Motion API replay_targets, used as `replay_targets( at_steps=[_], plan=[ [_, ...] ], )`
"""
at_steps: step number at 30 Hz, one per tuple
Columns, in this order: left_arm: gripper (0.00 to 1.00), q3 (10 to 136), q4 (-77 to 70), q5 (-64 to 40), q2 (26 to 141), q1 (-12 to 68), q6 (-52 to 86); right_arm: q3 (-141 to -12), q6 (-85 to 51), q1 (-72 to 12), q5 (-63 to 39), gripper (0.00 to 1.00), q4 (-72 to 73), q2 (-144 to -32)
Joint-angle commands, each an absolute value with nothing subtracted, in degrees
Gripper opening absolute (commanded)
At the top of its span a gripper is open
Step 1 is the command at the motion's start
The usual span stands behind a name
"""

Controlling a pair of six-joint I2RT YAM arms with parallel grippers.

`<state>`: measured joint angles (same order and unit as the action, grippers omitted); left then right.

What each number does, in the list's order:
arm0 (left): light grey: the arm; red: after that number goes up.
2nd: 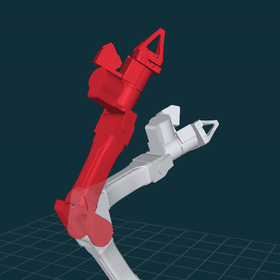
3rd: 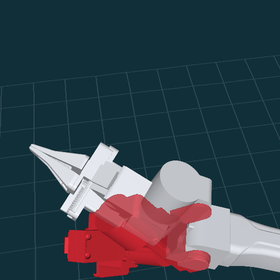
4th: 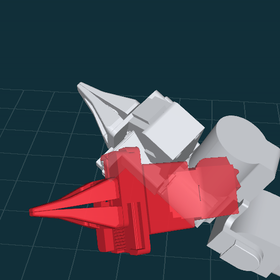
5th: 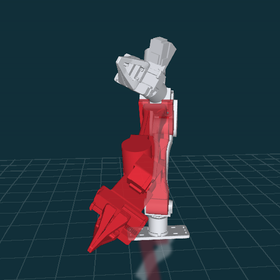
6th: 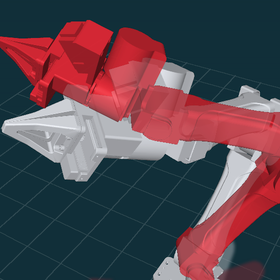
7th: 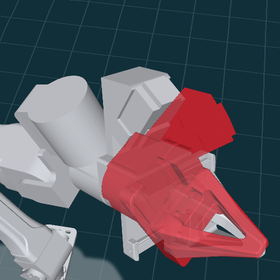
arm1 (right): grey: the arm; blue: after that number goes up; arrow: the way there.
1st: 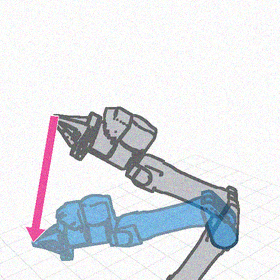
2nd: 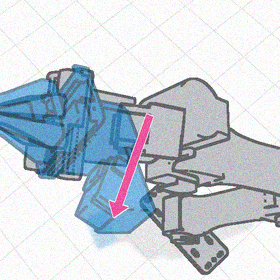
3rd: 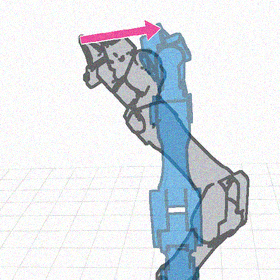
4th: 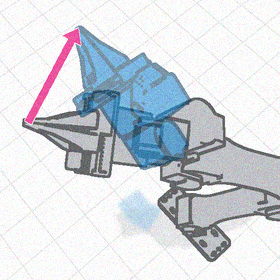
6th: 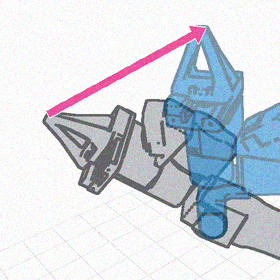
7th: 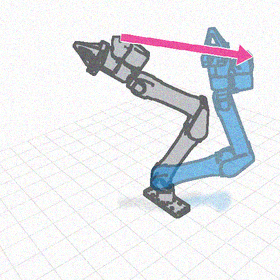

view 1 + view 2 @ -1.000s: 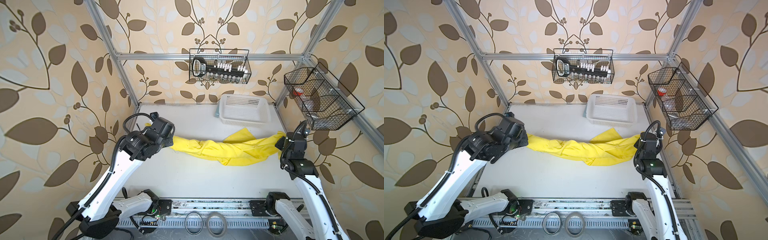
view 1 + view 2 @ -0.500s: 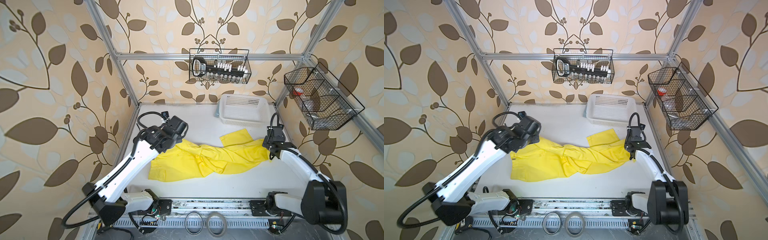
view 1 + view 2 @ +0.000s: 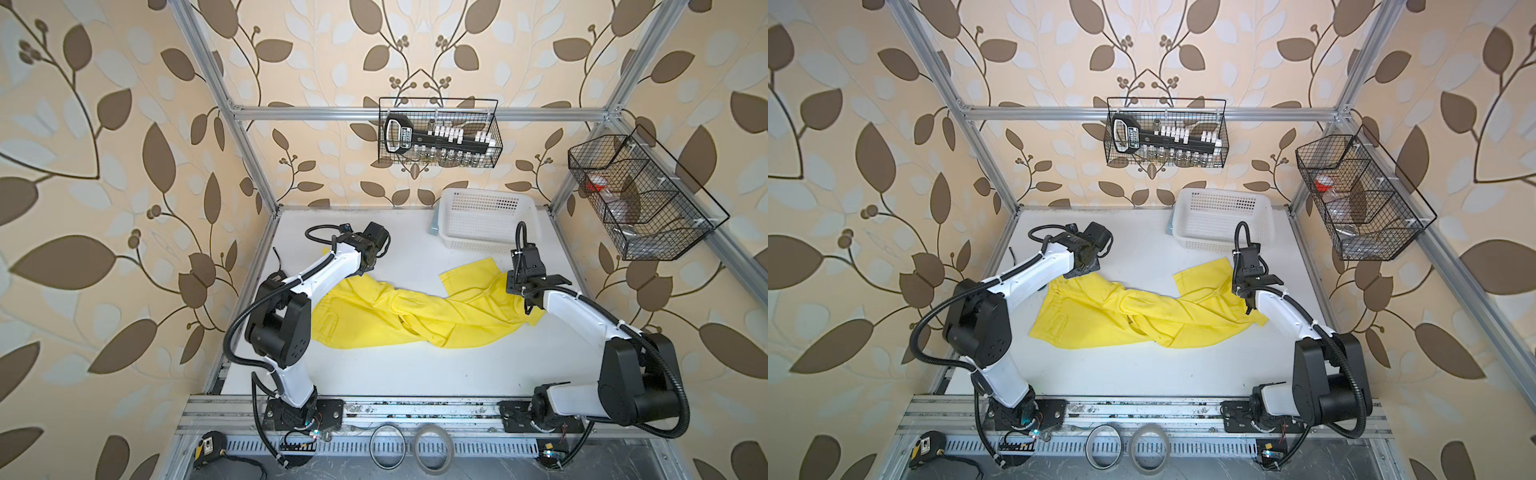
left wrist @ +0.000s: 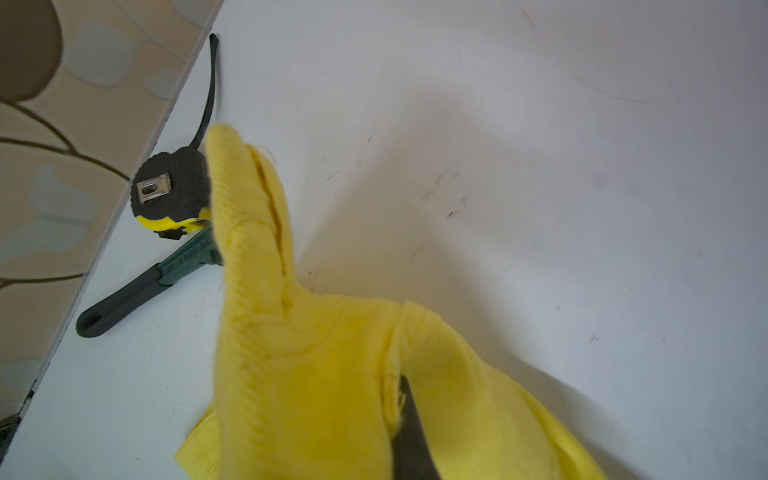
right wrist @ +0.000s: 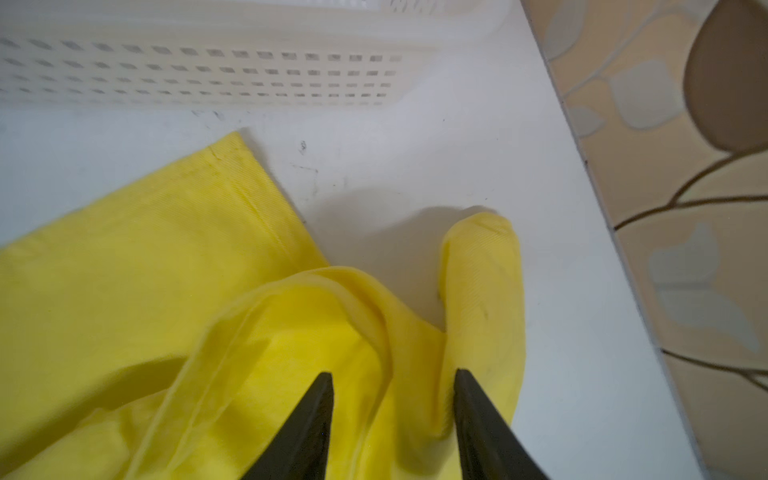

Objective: Fold and stack the trousers
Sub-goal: Flatten out the trousers at the center of the table.

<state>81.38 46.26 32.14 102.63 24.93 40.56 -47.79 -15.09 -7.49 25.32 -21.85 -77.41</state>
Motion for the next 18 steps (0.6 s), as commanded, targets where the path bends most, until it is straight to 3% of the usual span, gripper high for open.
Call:
replay_targets(
  at_steps=[1, 3, 4, 8, 10, 13, 18],
  plan=[
    [0.02, 86.3, 43.8, 34.1, 106.2, 23.7, 39.3, -48.7, -15.0, -8.2, 20.8, 0.61, -26.0, -73.1],
    [0.05, 88.9, 44.6, 31.7, 109.4, 22.3, 38.6, -48.6, -15.4, -8.2, 19.7, 0.65, -27.3, -70.9],
    [0.07, 90.1, 44.7, 31.6, 110.6, 22.0, 38.1, -48.6, -15.7, -8.3, 18.0, 0.73, -28.1, -69.7],
    [0.27, 92.7, 45.4, 28.4, 112.4, 21.2, 35.8, -46.7, -16.8, -10.7, 9.3, 0.74, -29.7, -64.5],
    [0.37, 92.6, 44.7, 26.7, 111.1, 21.1, 34.4, -45.1, -17.3, -14.5, 8.6, 0.78, -30.3, -62.3],
    [0.61, 94.0, 46.3, 23.0, 109.7, 20.7, 31.9, -42.2, -19.4, -20.8, 8.0, 0.86, -30.8, -60.9],
    [0.74, 90.0, 49.4, 20.1, 101.3, 20.6, 29.5, -37.6, -25.7, -31.3, 8.0, 0.88, -30.4, -59.2]
  ],
)
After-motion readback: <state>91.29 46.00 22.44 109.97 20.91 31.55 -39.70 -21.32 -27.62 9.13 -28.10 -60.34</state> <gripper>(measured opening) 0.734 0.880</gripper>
